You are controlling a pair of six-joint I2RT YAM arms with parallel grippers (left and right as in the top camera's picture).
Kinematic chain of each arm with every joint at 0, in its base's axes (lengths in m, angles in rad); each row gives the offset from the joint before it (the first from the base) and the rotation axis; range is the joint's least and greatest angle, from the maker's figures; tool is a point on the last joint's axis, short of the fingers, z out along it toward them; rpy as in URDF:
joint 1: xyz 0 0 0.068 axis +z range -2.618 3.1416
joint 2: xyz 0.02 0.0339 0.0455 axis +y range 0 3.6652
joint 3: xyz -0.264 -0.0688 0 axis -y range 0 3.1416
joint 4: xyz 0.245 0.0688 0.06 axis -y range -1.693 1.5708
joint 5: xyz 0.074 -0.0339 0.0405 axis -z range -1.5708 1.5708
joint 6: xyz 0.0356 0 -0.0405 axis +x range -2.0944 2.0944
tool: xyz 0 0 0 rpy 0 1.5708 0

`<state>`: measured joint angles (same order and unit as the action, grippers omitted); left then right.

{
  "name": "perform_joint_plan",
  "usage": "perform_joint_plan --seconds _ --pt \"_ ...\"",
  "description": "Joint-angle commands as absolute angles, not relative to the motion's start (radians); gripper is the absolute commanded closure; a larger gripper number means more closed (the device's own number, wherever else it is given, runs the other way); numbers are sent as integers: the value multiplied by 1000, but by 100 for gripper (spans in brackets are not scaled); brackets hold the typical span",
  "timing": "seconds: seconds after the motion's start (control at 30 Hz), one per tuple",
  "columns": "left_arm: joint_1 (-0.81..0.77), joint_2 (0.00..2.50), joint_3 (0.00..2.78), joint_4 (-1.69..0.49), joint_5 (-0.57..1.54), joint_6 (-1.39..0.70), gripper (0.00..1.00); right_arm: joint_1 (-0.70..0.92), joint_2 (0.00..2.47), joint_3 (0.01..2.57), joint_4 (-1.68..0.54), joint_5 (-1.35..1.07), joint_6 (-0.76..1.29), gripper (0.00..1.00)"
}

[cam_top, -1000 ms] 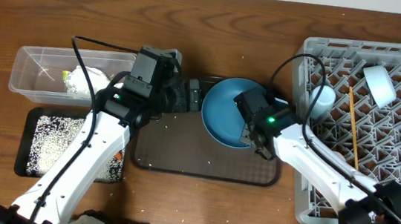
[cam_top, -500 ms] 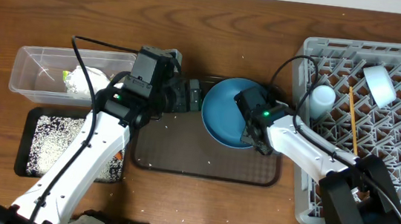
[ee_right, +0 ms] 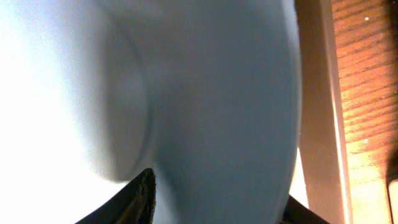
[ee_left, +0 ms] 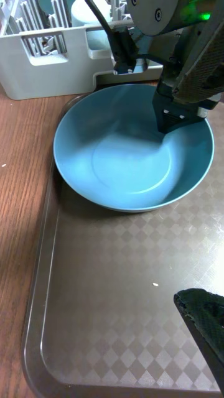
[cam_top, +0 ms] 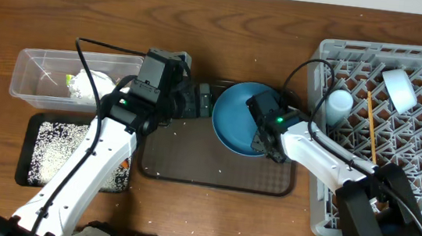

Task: Sort waste into correct bins and load items into the dishwasher rack
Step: 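Grasp the blue plate rim with the right gripper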

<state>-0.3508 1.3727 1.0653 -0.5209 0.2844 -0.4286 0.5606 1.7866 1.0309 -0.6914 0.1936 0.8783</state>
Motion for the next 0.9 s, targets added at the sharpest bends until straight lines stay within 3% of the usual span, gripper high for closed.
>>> perform_joint_plan --seconds 0.0,0.1,0.17,0.2,0.27,0.37,0.6,0.87 --pt "-353 1359 1077 -523 275 -420 2 557 1794 1025 -699 202 881 50" --pt "-353 1359 1077 -523 275 -420 2 558 1794 1025 -699 201 882 37" --pt "-353 1359 1077 -523 275 -420 2 558 1794 1024 -699 201 881 36" --pt "-353 1359 1077 -523 275 -420 2 558 1794 1024 -699 203 881 43" --pt "-353 1359 1077 -523 275 -420 2 558 1794 1024 -699 206 881 66" --pt "-353 1359 1077 -523 275 -420 2 556 1794 1024 -699 206 882 86" --pt "-353 1359 1077 -523 275 -420 2 557 1794 1024 -699 205 881 99" --pt "-353 1359 1077 -523 275 -420 2 557 1794 1024 -699 205 882 99"
